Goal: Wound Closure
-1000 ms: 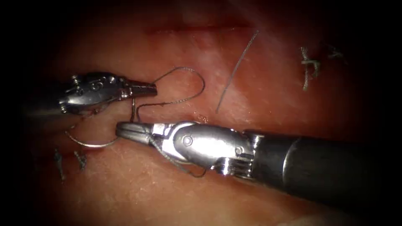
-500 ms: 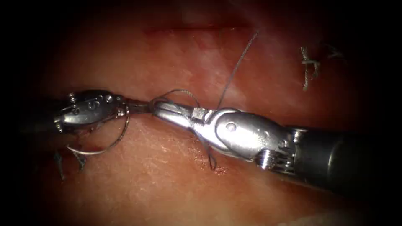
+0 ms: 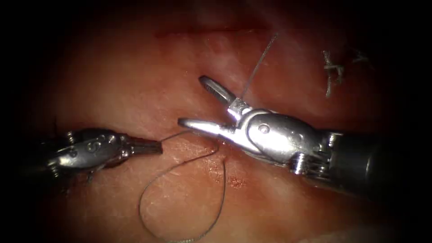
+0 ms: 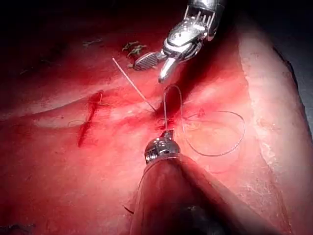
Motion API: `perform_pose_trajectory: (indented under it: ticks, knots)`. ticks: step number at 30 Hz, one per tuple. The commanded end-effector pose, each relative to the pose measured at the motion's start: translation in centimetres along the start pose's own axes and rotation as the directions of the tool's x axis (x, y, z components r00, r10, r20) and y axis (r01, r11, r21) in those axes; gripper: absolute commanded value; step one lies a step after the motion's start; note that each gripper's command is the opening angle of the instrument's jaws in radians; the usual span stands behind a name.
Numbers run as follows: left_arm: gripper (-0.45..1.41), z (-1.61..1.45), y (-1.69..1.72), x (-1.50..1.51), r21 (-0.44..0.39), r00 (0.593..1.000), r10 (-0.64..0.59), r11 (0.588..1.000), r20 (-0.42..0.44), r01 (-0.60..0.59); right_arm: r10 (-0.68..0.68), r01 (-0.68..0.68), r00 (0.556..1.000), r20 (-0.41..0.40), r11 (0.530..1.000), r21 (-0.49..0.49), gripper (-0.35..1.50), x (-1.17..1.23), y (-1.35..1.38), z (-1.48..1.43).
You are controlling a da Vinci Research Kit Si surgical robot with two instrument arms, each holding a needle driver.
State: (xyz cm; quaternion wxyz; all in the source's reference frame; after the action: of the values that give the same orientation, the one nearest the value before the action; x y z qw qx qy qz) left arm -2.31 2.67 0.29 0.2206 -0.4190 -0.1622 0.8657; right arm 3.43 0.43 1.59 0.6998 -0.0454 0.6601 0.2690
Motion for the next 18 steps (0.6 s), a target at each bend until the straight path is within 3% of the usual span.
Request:
perform_pose_trajectory:
  ticks: [1,9,13,14,15,16,17,18]
  knots:
    - [-0.45,0.08,-0.03,-0.01,-0.005,1.000,-0.002,1.000,-0.001,0.002,0.000,0.000,1.000,-0.002,1.000,0.004,0.96,-0.05,-0.02,0.06]
    - [-0.45,-0.13,-0.22,0.07,0.006,1.000,-0.003,1.000,0.005,0.003,0.000,-0.001,1.000,0.020,1.000,0.013,0.89,-0.10,0.07,-0.03]
    - [-0.45,-0.38,-0.29,0.14,0.024,1.000,-0.011,1.000,0.015,0.011,-0.015,0.017,0.998,0.060,0.999,-0.031,0.71,-0.16,0.28,-0.20]
    - [-0.45,-0.43,-0.29,0.15,0.026,1.000,-0.013,1.000,0.017,0.012,-0.016,0.019,0.998,0.065,0.998,-0.051,0.64,-0.18,0.35,-0.24]
    - [-0.45,-0.49,-0.29,0.16,0.029,1.000,-0.015,0.999,0.012,0.015,-0.020,0.026,0.997,0.073,0.997,-0.074,0.41,-0.23,0.42,-0.30]
    - [-0.45,-0.49,-0.29,0.16,0.029,1.000,-0.015,0.999,0.012,0.015,-0.020,0.026,0.997,0.073,0.997,-0.074,0.41,-0.23,0.42,-0.30]
    - [-0.45,-0.51,-0.29,0.17,0.029,1.000,-0.017,0.999,0.010,0.017,-0.029,0.036,0.994,0.102,0.996,-0.076,0.10,-0.28,0.43,-0.33]
    - [-0.45,-0.54,-0.28,0.19,0.028,1.000,-0.020,0.999,0.007,0.019,-0.036,0.046,0.991,0.126,0.996,-0.075,0.05,-0.33,0.43,-0.34]
